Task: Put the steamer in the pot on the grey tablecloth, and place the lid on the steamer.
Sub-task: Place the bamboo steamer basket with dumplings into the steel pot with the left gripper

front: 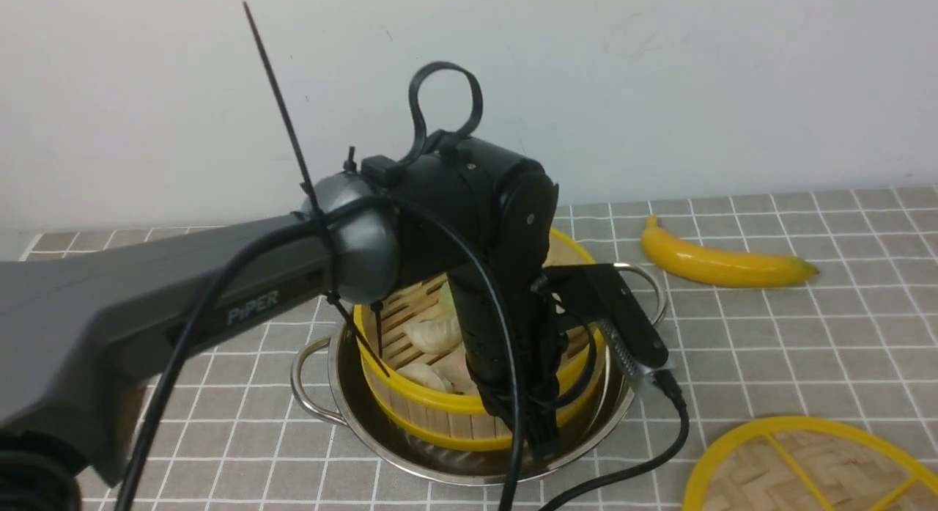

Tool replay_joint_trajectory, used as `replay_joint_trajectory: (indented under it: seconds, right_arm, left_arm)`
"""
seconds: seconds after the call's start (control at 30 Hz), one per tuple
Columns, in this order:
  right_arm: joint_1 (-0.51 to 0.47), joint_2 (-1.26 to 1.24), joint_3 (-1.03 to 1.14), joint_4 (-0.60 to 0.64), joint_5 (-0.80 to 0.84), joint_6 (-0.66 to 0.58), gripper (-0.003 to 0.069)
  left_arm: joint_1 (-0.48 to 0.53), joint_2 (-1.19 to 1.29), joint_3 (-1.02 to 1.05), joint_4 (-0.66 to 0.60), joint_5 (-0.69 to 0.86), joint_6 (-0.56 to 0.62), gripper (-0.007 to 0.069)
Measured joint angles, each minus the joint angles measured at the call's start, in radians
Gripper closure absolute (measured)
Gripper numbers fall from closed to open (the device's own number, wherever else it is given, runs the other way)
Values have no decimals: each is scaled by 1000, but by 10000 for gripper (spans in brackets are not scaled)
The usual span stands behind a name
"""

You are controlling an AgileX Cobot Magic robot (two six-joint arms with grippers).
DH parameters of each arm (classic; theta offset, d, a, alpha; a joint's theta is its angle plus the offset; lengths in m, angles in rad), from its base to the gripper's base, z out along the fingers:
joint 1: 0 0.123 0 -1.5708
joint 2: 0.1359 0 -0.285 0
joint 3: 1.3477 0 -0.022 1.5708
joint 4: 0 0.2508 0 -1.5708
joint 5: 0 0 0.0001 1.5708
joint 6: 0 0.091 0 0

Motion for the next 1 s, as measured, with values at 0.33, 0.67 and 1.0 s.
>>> replay_joint_trajectory:
  seconds: [0.33, 0.67, 1.0]
  right_arm:
    - [0, 0, 0, 0, 0, 0, 419]
    - [0, 0, 0, 0, 0, 0, 419]
    - [0, 0, 0, 0, 0, 0, 419]
  left_arm:
    - [0, 26, 0, -29, -4, -11, 594]
    - [0, 26, -1, -51, -26, -12, 472]
    - [0, 20, -10, -15, 4, -45, 113]
